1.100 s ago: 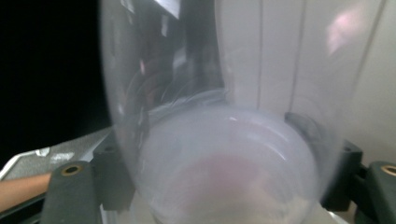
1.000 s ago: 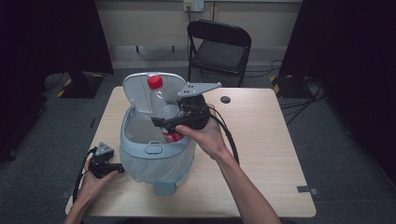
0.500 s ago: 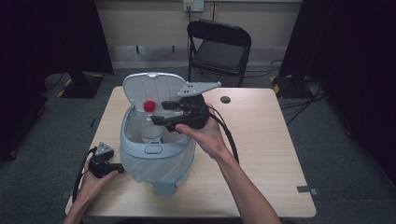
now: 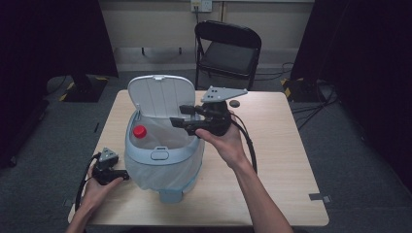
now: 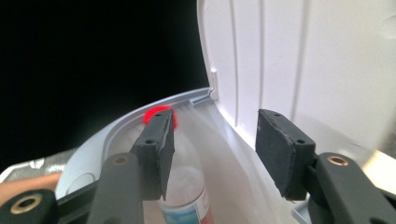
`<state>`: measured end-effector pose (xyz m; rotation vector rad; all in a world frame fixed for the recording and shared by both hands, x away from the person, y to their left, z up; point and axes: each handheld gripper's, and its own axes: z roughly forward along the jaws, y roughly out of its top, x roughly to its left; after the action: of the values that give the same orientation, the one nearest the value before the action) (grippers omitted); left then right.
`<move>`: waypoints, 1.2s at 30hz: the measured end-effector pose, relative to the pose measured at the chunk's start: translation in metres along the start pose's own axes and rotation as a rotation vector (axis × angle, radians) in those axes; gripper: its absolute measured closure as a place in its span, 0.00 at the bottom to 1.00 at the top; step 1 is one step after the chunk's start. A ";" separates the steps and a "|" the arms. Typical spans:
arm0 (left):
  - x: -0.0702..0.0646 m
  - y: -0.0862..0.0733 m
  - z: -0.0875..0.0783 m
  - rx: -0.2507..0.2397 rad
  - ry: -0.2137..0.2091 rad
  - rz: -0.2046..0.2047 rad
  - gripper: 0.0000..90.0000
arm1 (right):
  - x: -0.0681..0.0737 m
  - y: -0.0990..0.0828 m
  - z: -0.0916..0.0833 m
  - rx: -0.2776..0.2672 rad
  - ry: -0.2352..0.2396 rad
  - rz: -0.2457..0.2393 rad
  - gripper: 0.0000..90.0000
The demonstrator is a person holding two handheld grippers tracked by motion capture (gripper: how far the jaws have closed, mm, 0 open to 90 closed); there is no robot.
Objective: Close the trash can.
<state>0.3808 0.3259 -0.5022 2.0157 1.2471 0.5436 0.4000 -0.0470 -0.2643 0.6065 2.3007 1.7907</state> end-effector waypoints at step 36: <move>0.000 0.000 0.000 0.000 0.000 0.001 0.18 | -0.082 0.005 0.002 -0.034 -0.275 0.124 0.38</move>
<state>0.3812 0.3259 -0.5023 2.0167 1.2458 0.5437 0.4758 -0.0782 -0.2701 0.9435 2.0863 1.6711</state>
